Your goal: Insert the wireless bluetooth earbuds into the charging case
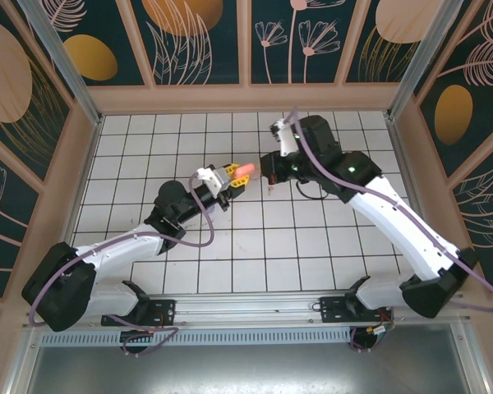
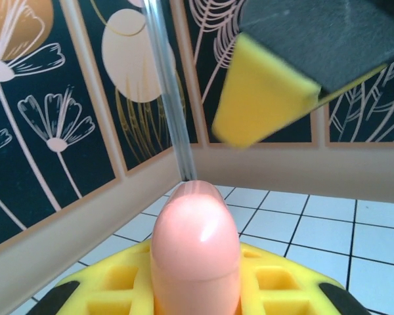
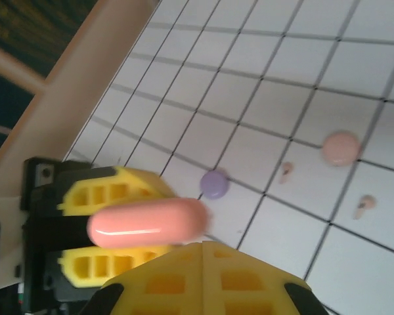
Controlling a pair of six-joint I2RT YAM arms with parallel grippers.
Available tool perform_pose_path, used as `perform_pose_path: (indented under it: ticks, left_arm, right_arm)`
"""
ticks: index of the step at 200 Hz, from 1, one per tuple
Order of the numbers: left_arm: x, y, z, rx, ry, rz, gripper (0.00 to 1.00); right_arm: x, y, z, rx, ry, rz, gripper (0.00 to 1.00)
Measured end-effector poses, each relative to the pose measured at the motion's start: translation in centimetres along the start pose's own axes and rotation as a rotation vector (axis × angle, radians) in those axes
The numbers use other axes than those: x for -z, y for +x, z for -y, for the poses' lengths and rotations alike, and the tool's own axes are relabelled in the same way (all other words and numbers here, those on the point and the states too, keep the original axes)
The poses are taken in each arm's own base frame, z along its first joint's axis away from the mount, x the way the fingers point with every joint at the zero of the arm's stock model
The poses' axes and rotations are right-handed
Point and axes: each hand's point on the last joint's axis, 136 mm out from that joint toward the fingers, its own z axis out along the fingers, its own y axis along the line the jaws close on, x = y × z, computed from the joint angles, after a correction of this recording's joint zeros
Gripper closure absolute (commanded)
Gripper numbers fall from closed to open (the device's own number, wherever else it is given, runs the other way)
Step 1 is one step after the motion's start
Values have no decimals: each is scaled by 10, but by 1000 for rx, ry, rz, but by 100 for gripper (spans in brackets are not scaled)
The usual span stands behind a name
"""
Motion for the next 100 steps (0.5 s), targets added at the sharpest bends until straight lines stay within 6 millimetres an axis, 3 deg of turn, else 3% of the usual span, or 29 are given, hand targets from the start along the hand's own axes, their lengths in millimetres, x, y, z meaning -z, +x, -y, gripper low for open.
perform_pose_path:
  ticks: [14,33,60,100]
  left_arm:
    - [-2,3,-3,32,-14,-7,100]
    - [-8,13,-7,98,-27,-35,100]
    - [-30,32,-16,254,-53,-108,100]
    - [-78,82,-23,552,-70,-232,100]
  right_arm:
    - [14,-10,21,-59,52,81,89]
    - [30,-16,45,-126,119,179,68]
    - [31,-2,74,-201,208,222,43]
    - [27,34,132,-322,371,214,35]
